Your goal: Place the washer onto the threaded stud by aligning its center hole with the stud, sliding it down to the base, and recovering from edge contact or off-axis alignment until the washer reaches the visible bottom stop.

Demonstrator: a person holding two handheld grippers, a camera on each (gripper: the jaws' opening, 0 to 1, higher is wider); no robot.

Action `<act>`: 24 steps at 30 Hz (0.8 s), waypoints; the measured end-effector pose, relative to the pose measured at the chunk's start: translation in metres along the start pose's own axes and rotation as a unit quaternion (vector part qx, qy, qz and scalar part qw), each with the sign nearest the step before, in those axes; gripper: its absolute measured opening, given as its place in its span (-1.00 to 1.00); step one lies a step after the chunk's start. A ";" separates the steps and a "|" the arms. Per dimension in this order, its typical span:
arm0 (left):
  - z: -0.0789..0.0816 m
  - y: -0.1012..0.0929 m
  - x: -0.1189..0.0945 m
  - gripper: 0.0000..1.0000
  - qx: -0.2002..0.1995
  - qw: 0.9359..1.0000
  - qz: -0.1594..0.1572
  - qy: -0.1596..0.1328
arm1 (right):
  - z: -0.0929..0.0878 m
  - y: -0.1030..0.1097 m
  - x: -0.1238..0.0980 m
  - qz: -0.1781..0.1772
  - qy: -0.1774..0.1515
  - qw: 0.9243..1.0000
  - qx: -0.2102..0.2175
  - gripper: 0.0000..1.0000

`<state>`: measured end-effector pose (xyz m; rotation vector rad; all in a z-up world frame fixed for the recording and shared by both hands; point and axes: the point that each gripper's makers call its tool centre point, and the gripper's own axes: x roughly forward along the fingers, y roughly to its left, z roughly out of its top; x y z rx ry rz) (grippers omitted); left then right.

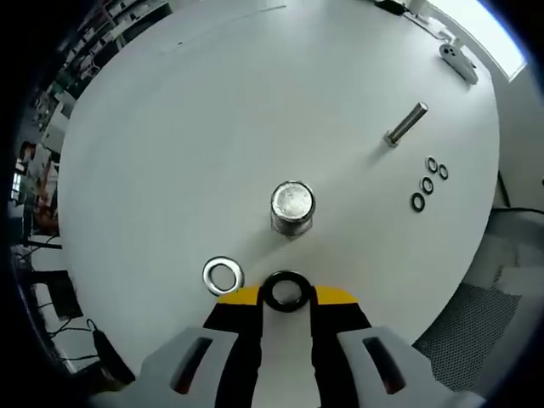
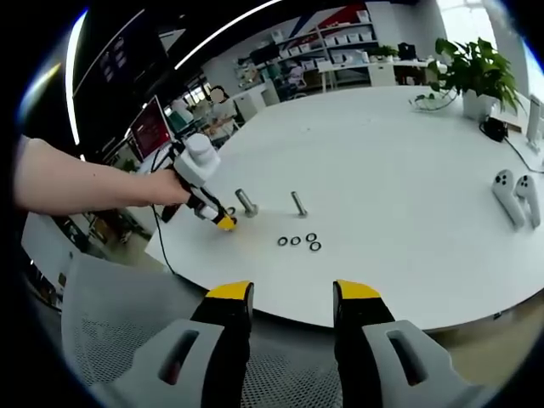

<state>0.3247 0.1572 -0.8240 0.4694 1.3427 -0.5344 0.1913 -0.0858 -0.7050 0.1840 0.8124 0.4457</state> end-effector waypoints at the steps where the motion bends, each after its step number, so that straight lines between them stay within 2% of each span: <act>1: 0.002 0.000 -0.002 -0.63 0.003 1.000 0.000 -0.003 | 0.000 0.000 0.000 0.000 0.000 1.000 -0.001 -0.21; 8: 0.010 0.006 -0.020 -0.63 0.018 1.000 -0.008 -0.016 | 0.000 0.001 0.000 0.002 0.001 1.000 -0.003 -0.22; 12: 0.020 0.012 -0.035 -0.63 0.003 0.999 -0.022 -0.034 | 0.000 0.001 0.000 0.002 0.000 1.000 -0.004 -0.22; 17: 0.035 0.016 -0.052 -0.63 0.020 0.999 -0.019 -0.046 | 0.000 0.001 0.001 0.003 0.001 1.000 -0.005 -0.23; 24: 0.048 0.016 -0.062 -0.63 0.031 0.998 -0.022 -0.054 | 0.000 0.001 0.001 0.004 0.002 1.000 -0.007 -0.24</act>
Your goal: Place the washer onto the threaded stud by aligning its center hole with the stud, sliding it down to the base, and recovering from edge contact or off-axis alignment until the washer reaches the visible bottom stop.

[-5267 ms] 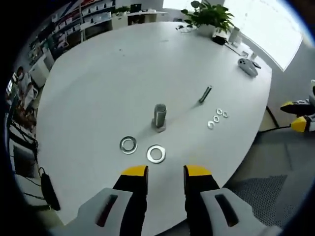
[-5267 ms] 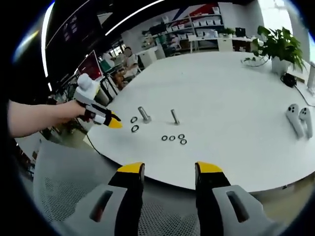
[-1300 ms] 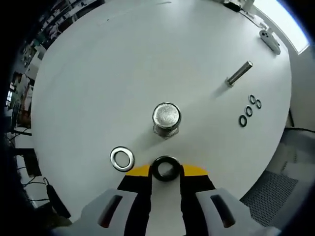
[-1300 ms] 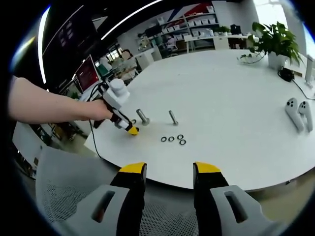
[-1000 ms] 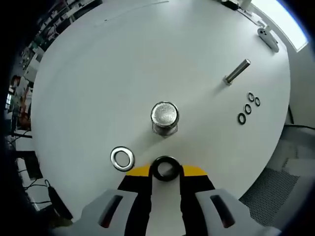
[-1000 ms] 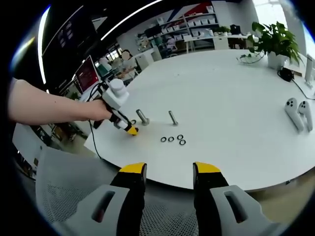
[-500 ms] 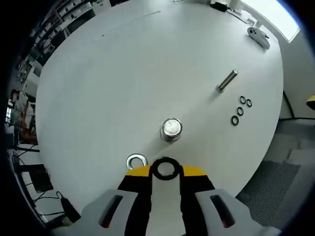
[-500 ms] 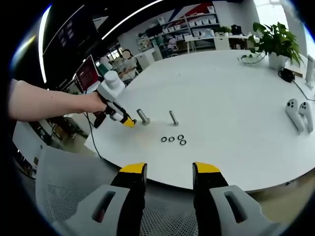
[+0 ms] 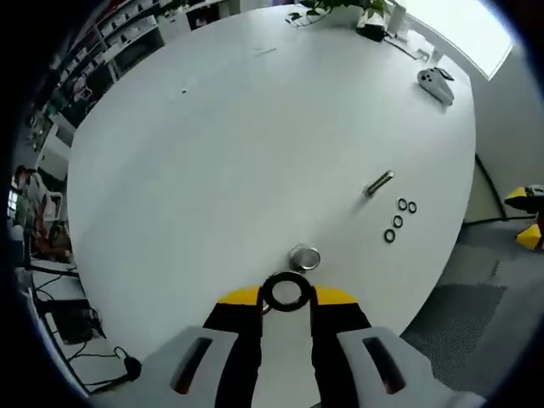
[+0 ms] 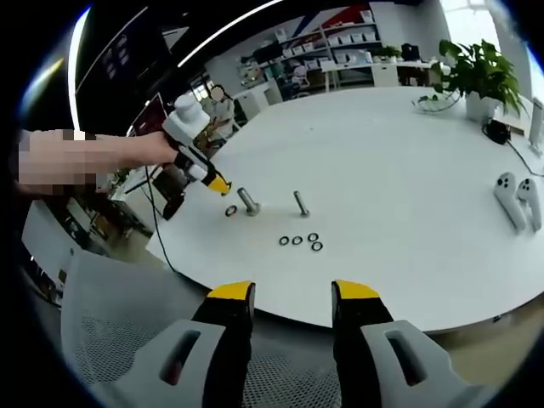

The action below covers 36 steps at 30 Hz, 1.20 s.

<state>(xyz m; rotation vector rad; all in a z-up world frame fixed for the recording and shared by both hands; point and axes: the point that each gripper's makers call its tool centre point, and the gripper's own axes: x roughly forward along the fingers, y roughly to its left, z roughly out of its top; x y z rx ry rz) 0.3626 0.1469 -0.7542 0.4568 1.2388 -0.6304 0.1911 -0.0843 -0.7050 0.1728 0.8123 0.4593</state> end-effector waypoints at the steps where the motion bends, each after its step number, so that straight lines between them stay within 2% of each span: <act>1: 0.001 -0.001 0.000 -0.63 0.000 1.000 -0.001 -0.001 | 0.000 0.000 0.000 0.000 0.000 1.000 0.000 -0.24; 15: 0.015 -0.015 0.009 -0.63 0.033 0.999 -0.010 0.004 | 0.000 0.000 0.000 0.000 0.001 1.000 -0.002 -0.25; 36: 0.015 -0.021 0.027 -0.63 0.067 0.997 -0.005 0.032 | 0.000 -0.002 0.000 -0.005 0.000 1.000 0.001 -0.25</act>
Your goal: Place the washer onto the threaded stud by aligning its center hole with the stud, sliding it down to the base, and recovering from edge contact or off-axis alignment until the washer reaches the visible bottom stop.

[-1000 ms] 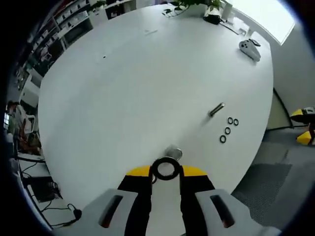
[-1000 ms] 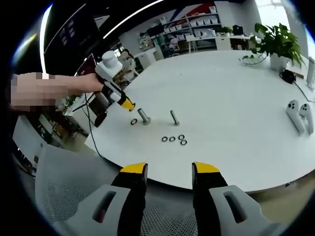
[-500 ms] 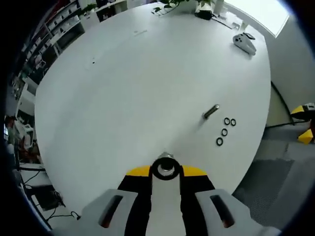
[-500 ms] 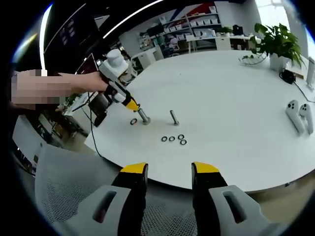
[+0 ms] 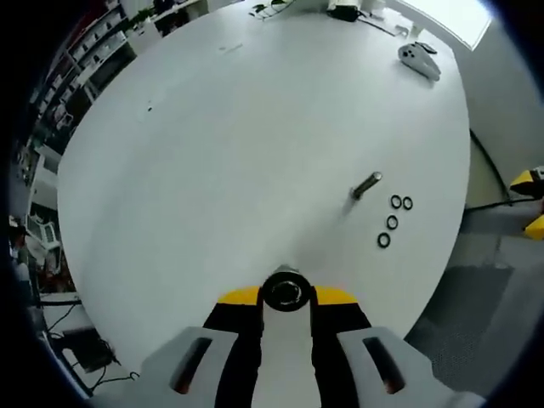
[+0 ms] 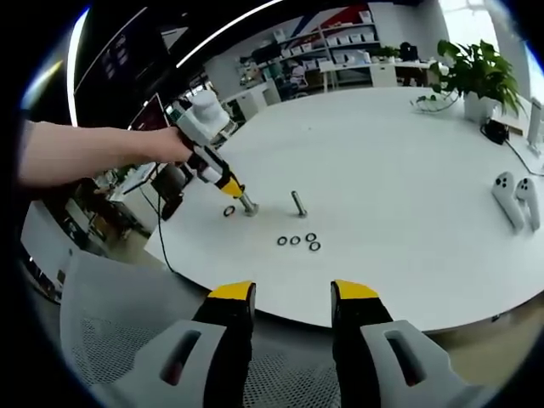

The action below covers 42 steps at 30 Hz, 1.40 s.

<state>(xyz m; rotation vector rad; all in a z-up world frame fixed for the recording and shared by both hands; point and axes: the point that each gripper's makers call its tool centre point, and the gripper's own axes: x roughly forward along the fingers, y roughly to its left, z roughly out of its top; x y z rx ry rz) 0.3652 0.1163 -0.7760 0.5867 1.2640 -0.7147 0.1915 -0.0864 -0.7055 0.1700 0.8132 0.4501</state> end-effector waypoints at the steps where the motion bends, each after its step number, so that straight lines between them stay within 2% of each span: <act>1: 0.000 0.000 0.001 -0.63 0.003 1.000 0.001 0.002 | 0.000 0.000 0.000 0.000 0.000 1.000 0.000 -0.25; 23: -0.007 0.000 0.040 -0.62 0.017 0.999 0.000 0.032 | -0.001 -0.003 0.000 -0.008 0.003 1.000 0.002 -0.26; 28: -0.009 -0.001 0.045 -0.62 0.031 0.999 0.003 0.037 | -0.002 -0.003 0.000 -0.009 0.004 1.000 0.003 -0.26; 42: -0.009 0.000 0.048 -0.60 0.027 0.999 -0.004 0.035 | -0.002 -0.005 0.000 -0.012 0.004 1.000 0.003 -0.26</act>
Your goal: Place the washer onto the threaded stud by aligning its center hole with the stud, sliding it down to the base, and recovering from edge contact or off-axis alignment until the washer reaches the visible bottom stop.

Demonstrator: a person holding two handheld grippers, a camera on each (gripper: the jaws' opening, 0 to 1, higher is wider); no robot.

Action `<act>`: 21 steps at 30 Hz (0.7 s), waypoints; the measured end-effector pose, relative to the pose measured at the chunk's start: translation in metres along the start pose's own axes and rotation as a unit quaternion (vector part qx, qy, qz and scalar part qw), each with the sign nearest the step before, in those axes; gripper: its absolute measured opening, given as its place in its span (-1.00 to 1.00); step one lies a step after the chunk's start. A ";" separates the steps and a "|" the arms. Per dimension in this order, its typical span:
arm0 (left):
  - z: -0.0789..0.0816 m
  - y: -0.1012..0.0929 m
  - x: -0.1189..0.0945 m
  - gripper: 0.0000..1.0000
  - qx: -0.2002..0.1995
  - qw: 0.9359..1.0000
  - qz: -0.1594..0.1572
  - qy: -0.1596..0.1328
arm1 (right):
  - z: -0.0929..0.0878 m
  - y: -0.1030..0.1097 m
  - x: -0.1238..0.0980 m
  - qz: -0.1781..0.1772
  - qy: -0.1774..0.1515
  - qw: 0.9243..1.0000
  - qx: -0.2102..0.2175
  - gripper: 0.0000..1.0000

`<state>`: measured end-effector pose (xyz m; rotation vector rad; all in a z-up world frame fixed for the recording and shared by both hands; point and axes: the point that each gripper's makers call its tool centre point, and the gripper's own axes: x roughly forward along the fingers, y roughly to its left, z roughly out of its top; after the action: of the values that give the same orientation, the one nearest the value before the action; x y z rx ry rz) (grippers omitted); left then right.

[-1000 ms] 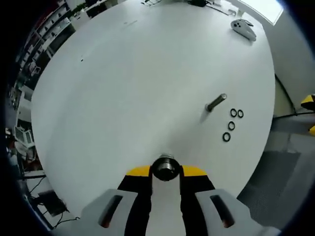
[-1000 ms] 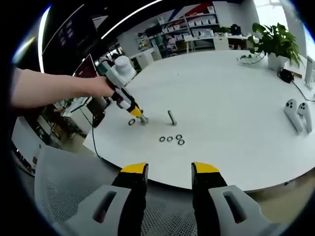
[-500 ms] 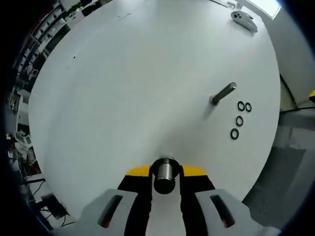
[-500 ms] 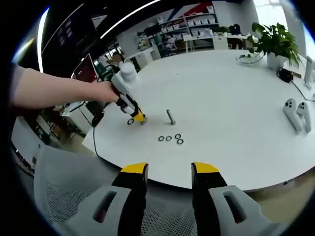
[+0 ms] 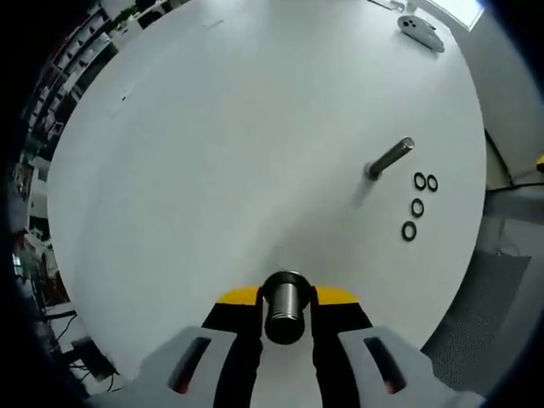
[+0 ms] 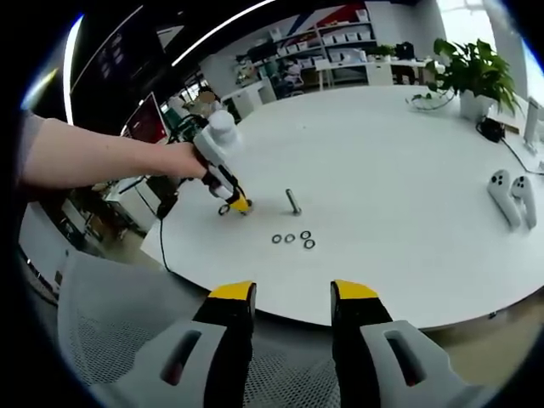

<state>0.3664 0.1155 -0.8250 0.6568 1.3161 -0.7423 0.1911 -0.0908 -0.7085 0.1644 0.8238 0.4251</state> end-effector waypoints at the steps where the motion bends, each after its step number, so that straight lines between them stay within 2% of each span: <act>1: 0.000 -0.001 0.000 -0.59 0.000 1.000 -0.001 -0.001 | 0.000 0.000 0.000 -0.001 0.000 1.000 0.001 -0.26; 3: 0.000 -0.001 0.000 -0.59 0.000 1.000 -0.001 -0.004 | -0.001 -0.002 0.000 -0.003 0.001 1.000 0.003 -0.26; 7: -0.003 0.000 -0.002 -0.37 0.005 1.000 0.005 -0.013 | -0.001 -0.001 0.000 -0.002 0.003 1.000 0.001 -0.26; 11: -0.008 0.001 -0.006 -0.40 -0.004 1.000 0.000 -0.021 | -0.001 -0.001 0.000 -0.001 0.005 1.000 0.000 -0.26; 21: -0.046 0.028 -0.013 -0.35 -0.051 0.998 0.013 -0.017 | -0.002 0.000 0.001 0.001 0.006 1.000 -0.003 -0.27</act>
<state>0.3596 0.1697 -0.8184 0.5761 1.3033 -0.6587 0.1904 -0.0908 -0.7100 0.1559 0.8349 0.4307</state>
